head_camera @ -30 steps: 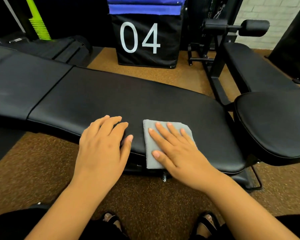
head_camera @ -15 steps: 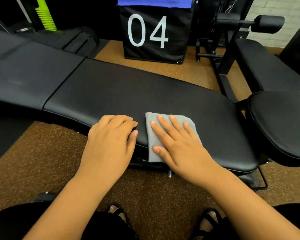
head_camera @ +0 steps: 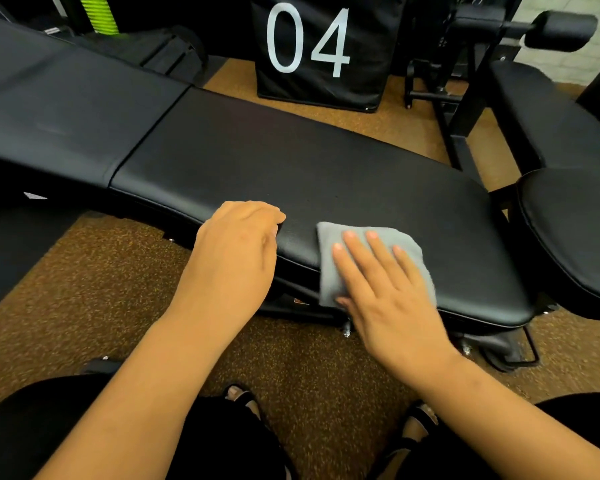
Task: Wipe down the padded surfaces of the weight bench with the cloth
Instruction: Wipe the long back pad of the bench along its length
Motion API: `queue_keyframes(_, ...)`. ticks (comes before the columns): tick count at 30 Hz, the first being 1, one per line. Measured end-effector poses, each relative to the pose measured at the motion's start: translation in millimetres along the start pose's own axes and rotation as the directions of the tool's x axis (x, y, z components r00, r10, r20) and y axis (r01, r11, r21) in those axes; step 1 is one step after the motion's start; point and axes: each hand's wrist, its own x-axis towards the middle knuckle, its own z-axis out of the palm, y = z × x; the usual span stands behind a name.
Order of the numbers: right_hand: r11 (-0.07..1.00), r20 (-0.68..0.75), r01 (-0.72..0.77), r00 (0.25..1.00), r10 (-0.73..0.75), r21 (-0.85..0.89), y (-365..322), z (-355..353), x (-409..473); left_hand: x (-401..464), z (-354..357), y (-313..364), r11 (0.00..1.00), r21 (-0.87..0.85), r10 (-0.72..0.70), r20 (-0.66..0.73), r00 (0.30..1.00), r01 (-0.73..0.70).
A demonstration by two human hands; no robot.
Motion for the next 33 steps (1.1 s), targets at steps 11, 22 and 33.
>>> queue_keyframes(11, 0.999, -0.060, 0.018, 0.998, -0.020, -0.042, 9.6, 5.8, -16.1, -10.9, -13.8, -13.1, 0.999, -0.030, -0.041, -0.104, 0.994, 0.038)
queue_keyframes(22, 0.999, -0.130, -0.042, 0.991, 0.042, -0.002, -26.7, 5.9, 16.0, -22.3, -9.8, -30.3, 1.000, -0.003, -0.022, -0.118, 0.993, 0.021)
queue_keyframes(33, 0.997, -0.110, 0.067, 0.991, -0.070, -0.034, 14.6, 6.2, -13.4, -24.5, -0.1, -39.4, 0.996, -0.035, 0.073, -0.236, 0.969, -0.084)
